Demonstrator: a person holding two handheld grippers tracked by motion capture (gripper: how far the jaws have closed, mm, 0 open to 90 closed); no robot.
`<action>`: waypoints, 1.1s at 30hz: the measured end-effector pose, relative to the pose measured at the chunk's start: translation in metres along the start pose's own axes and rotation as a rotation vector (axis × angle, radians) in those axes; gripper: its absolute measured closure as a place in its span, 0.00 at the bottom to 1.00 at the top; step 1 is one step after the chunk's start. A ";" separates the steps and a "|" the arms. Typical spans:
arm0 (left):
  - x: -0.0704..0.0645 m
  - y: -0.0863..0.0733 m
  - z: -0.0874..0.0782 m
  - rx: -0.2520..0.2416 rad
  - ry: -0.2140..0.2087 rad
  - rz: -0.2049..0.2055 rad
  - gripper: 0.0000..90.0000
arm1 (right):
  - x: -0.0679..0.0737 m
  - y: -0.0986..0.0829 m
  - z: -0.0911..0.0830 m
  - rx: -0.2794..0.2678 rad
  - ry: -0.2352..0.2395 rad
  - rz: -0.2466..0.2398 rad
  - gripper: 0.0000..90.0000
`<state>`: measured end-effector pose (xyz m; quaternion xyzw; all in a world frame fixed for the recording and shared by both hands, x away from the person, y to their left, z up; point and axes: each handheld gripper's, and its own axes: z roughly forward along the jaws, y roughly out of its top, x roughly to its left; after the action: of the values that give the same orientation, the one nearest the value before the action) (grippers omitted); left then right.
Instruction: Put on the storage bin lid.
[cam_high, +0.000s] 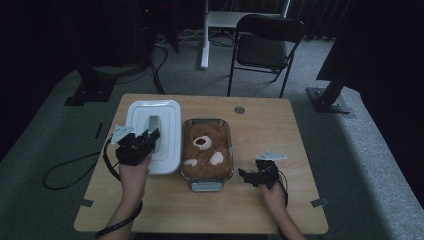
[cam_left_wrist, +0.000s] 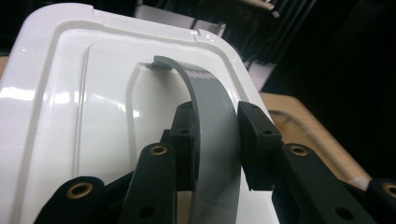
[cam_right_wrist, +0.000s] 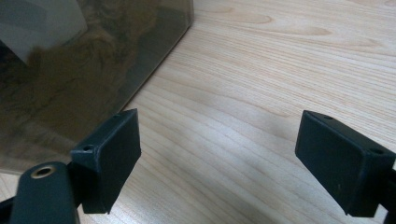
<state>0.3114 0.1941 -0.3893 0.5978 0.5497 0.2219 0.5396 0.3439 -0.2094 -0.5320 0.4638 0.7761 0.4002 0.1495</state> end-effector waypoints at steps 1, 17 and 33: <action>-0.005 0.000 0.001 0.004 -0.014 0.005 0.78 | 0.001 0.000 0.000 0.002 -0.001 -0.003 0.15; -0.077 -0.023 0.031 0.050 -0.127 0.025 0.78 | -0.004 0.000 -0.004 -0.011 -0.009 0.002 0.15; -0.106 -0.044 0.061 0.109 -0.131 -0.035 0.78 | -0.007 0.000 -0.008 -0.025 -0.015 0.015 0.15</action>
<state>0.3140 0.0663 -0.4129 0.6299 0.5349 0.1425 0.5448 0.3428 -0.2192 -0.5280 0.4707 0.7663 0.4077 0.1579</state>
